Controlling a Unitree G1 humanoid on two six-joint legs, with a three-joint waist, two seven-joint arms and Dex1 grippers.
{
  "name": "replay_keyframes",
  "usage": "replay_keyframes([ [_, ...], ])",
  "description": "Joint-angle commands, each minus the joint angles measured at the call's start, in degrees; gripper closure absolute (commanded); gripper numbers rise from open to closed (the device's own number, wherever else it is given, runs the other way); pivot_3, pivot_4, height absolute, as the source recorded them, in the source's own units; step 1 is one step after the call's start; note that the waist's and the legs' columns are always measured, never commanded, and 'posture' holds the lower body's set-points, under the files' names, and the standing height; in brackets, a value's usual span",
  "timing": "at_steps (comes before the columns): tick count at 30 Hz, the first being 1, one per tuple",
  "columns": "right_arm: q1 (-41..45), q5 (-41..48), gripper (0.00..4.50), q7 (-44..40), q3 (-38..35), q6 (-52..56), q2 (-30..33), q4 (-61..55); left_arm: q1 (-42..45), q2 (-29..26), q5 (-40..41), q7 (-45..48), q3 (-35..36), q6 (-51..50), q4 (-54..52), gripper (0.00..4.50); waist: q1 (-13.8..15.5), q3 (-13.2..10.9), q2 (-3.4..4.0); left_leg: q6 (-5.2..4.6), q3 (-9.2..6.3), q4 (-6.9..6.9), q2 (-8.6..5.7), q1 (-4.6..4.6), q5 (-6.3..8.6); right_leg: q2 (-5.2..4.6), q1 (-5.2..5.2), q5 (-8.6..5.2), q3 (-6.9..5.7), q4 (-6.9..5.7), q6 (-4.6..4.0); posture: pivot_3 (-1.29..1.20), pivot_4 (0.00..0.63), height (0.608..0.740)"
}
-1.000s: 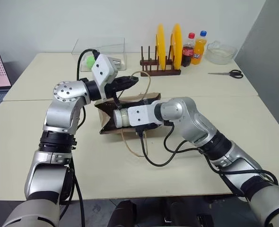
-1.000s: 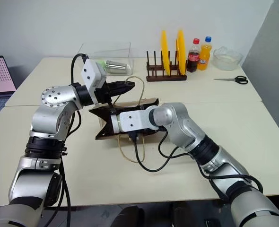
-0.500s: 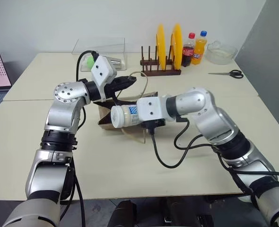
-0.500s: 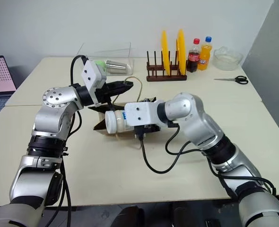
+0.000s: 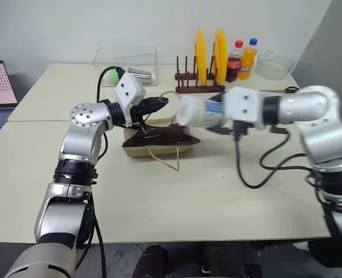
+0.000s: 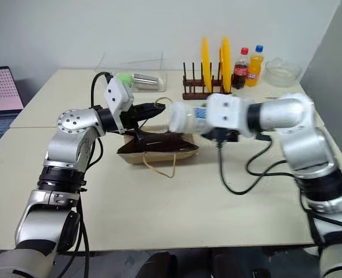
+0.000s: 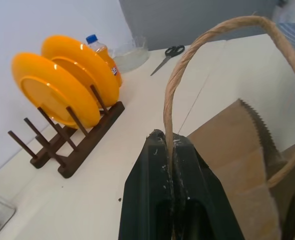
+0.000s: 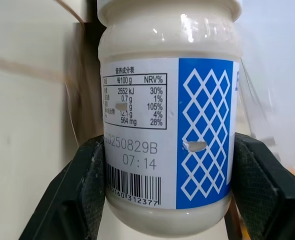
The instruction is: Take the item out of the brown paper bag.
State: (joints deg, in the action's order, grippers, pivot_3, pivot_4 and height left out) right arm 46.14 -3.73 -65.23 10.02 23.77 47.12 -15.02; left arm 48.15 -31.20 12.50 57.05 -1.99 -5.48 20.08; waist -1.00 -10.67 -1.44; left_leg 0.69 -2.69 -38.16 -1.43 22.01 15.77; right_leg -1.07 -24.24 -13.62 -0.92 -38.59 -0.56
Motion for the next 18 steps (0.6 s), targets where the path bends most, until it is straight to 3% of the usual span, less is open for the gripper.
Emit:
replay_keyframes([
  [1,-3.7,-1.29,1.48,1.9,-4.27,-3.56,4.63,1.6,1.43,-0.04,0.04,0.23,0.51,1.18,-1.35,4.5,0.19,-0.01,-0.01,0.0,0.04,0.0,-0.01,0.0,0.0,-0.02,0.02,0.0,0.03,0.02,0.0,0.0,0.15,0.74],
  [6,-6.74,-5.53,1.48,7.29,-1.34,-8.54,4.33,14.09,1.3,0.19,-0.05,0.04,0.4,1.36,-1.52,4.5,-0.54,-0.01,-0.01,0.0,0.2,0.03,0.03,-0.11,0.0,0.01,0.0,0.0,0.15,-0.06,0.01,0.0,0.15,0.74],
  [12,0.54,-14.09,1.48,12.16,7.27,-19.99,-0.42,37.88,0.81,0.28,0.14,0.01,0.34,1.03,-2.7,4.5,-0.8,-0.03,0.01,0.0,0.37,0.04,0.04,-0.18,-0.01,0.02,-0.03,0.0,0.26,-0.15,0.0,0.0,0.15,0.74],
  [18,6.8,-16.54,1.48,11.6,10.84,-27.14,-3.9,51.87,0.45,0.05,0.27,0.1,0.52,0.6,-3.51,4.5,-0.73,-0.05,0.02,0.01,0.43,0.04,0.04,-0.09,-0.02,0.0,-0.08,0.0,0.28,-0.1,-0.01,0.0,0.15,0.74],
])
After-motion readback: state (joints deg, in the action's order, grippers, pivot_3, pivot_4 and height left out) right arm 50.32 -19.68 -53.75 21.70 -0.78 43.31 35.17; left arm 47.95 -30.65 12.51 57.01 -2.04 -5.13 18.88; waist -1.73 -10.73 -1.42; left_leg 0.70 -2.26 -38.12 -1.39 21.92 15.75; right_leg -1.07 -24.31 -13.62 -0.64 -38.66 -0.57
